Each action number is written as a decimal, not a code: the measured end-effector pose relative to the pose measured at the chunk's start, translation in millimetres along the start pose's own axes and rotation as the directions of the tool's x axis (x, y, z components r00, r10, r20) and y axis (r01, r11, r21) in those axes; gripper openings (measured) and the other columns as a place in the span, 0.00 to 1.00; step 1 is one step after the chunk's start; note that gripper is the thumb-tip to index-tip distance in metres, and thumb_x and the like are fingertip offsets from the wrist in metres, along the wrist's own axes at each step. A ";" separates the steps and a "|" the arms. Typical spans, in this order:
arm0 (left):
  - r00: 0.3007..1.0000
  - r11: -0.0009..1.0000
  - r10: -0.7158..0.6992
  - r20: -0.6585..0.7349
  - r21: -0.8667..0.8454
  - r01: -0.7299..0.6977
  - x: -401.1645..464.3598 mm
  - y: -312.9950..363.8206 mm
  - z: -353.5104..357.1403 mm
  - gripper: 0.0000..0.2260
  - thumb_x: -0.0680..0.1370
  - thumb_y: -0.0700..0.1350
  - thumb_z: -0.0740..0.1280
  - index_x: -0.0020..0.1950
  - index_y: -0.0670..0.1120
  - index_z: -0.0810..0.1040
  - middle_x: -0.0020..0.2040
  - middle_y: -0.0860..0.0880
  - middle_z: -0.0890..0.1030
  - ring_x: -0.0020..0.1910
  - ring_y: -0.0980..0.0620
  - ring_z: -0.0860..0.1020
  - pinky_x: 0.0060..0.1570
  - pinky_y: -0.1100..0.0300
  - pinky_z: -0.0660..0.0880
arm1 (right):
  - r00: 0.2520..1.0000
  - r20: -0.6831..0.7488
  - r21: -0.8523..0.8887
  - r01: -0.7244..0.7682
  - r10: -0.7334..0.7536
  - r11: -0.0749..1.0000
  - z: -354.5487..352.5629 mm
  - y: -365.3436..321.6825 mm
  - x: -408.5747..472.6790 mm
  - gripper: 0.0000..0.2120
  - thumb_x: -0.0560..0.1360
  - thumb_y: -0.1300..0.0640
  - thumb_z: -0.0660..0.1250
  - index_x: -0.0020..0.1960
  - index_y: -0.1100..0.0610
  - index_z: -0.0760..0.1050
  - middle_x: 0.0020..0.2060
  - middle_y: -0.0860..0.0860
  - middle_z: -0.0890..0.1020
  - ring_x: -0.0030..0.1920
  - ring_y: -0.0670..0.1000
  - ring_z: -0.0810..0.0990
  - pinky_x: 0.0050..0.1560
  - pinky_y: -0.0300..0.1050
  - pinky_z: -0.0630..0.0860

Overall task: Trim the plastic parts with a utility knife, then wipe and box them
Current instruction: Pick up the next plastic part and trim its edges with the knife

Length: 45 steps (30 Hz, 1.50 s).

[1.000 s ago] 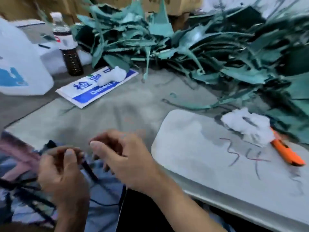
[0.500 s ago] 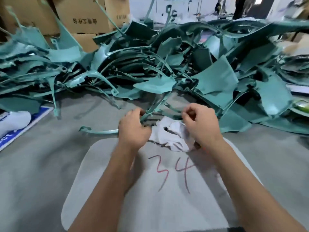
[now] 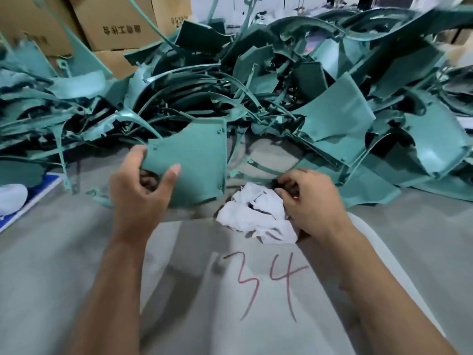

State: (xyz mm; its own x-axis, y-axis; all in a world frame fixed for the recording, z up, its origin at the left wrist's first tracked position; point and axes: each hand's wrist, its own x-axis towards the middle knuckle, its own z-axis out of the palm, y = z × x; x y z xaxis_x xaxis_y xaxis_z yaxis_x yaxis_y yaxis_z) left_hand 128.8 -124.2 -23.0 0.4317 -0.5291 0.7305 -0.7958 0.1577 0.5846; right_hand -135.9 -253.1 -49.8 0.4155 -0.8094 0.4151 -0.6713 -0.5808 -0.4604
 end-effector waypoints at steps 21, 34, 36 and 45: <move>0.986 0.997 0.003 0.167 0.078 -0.017 -19.9 12.9 43.9 0.16 0.83 0.54 0.58 0.53 0.51 0.84 0.37 0.52 0.82 0.36 0.49 0.78 0.36 0.53 0.73 | 0.956 0.292 0.170 -0.095 0.042 0.981 -53.2 13.7 -2.8 0.13 0.71 0.55 0.70 0.55 0.47 0.80 0.35 0.43 0.83 0.32 0.45 0.80 0.33 0.36 0.74; 0.991 0.993 0.106 0.078 0.047 -0.110 -20.9 23.7 44.8 0.10 0.78 0.56 0.65 0.53 0.51 0.76 0.32 0.57 0.70 0.32 0.55 0.69 0.34 0.61 0.65 | 0.984 0.166 0.734 -0.074 -0.072 0.675 -25.5 -21.7 -12.8 0.08 0.75 0.57 0.79 0.44 0.57 0.80 0.27 0.48 0.74 0.27 0.47 0.74 0.29 0.39 0.75; 0.992 0.987 0.126 -0.031 0.106 -0.122 -19.3 27.0 47.1 0.16 0.77 0.54 0.68 0.61 0.46 0.76 0.46 0.55 0.76 0.45 0.55 0.72 0.47 0.60 0.69 | 0.993 0.114 0.766 -0.071 -0.027 0.639 -22.3 -23.6 -13.4 0.08 0.76 0.59 0.78 0.44 0.60 0.80 0.27 0.50 0.73 0.26 0.48 0.72 0.28 0.39 0.73; 0.840 0.475 -0.415 0.351 -0.704 0.528 -32.7 52.4 67.1 0.28 0.70 0.40 0.79 0.67 0.47 0.74 0.60 0.47 0.85 0.58 0.43 0.84 0.53 0.49 0.83 | 0.985 0.066 0.916 -0.123 0.161 0.381 -11.8 -33.6 -18.9 0.13 0.80 0.58 0.72 0.40 0.45 0.82 0.24 0.50 0.74 0.21 0.49 0.70 0.24 0.42 0.70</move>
State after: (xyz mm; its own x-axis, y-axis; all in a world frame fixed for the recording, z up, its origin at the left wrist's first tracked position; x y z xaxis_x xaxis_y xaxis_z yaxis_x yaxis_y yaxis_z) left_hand 44.5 -154.6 -39.9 0.5437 -0.8020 0.2473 0.1488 0.3821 0.9121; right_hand -128.4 -217.2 -32.9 0.3413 -0.8963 0.2832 0.2553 -0.2016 -0.9456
